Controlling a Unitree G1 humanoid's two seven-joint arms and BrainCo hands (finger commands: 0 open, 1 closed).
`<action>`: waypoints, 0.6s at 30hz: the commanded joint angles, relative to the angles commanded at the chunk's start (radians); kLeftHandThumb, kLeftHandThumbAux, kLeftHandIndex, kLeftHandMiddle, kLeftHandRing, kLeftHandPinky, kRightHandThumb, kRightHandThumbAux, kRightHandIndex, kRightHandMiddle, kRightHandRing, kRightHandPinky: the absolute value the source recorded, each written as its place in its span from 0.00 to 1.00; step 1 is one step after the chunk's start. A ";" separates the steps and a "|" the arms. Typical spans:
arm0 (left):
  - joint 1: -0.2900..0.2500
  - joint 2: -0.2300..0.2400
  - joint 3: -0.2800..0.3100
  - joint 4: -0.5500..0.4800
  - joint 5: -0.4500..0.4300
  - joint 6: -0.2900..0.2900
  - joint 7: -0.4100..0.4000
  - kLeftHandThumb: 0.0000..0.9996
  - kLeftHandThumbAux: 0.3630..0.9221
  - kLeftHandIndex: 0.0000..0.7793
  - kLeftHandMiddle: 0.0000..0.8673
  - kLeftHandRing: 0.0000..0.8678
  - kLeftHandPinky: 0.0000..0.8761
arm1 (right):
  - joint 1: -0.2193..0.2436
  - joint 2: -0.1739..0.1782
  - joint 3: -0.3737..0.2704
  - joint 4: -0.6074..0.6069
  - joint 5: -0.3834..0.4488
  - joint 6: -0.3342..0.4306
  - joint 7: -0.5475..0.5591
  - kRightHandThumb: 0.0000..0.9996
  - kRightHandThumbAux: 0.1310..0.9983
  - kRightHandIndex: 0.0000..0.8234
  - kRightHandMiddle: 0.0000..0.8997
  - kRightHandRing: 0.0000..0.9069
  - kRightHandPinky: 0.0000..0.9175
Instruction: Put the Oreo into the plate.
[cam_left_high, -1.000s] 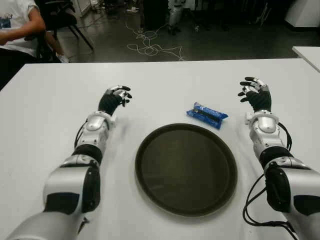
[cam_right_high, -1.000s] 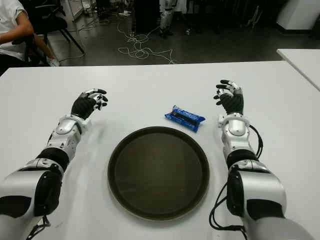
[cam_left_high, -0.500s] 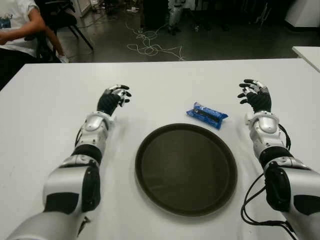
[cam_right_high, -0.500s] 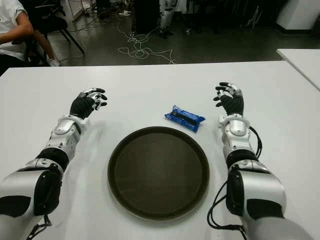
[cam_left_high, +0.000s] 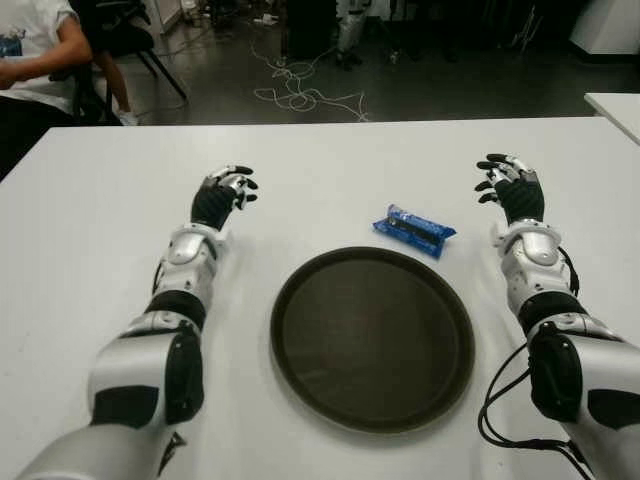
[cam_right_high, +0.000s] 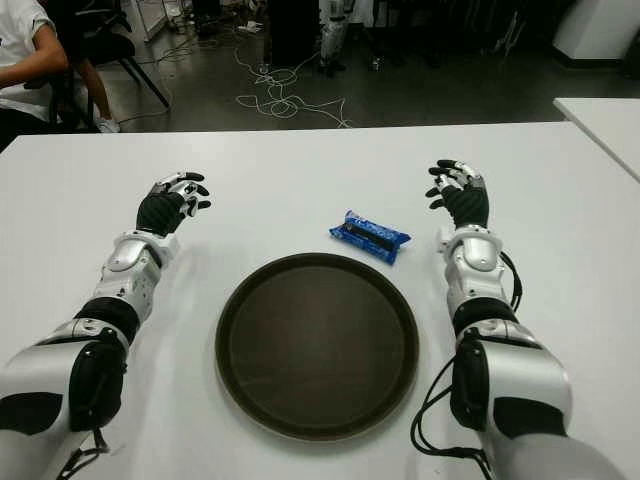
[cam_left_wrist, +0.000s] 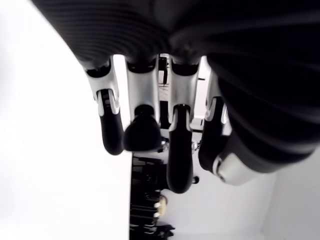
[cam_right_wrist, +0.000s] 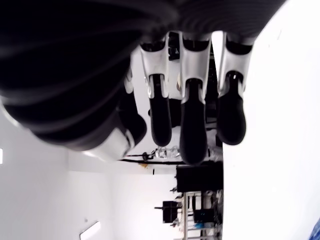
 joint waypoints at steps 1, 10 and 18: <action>-0.001 0.000 0.001 0.000 -0.001 0.000 -0.001 0.85 0.53 0.54 0.67 0.86 0.87 | 0.000 -0.001 -0.001 0.000 0.001 0.002 0.003 0.70 0.68 0.53 0.80 0.81 0.81; -0.014 0.010 0.005 0.005 0.007 0.035 0.035 0.82 0.56 0.48 0.60 0.66 0.69 | -0.003 -0.016 0.018 0.004 -0.025 0.033 -0.009 0.69 0.67 0.52 0.70 0.71 0.71; -0.022 0.024 -0.011 0.009 0.034 0.055 0.124 0.39 0.29 0.18 0.28 0.32 0.36 | -0.007 -0.030 0.051 0.011 -0.066 0.061 -0.029 0.68 0.68 0.52 0.62 0.62 0.61</action>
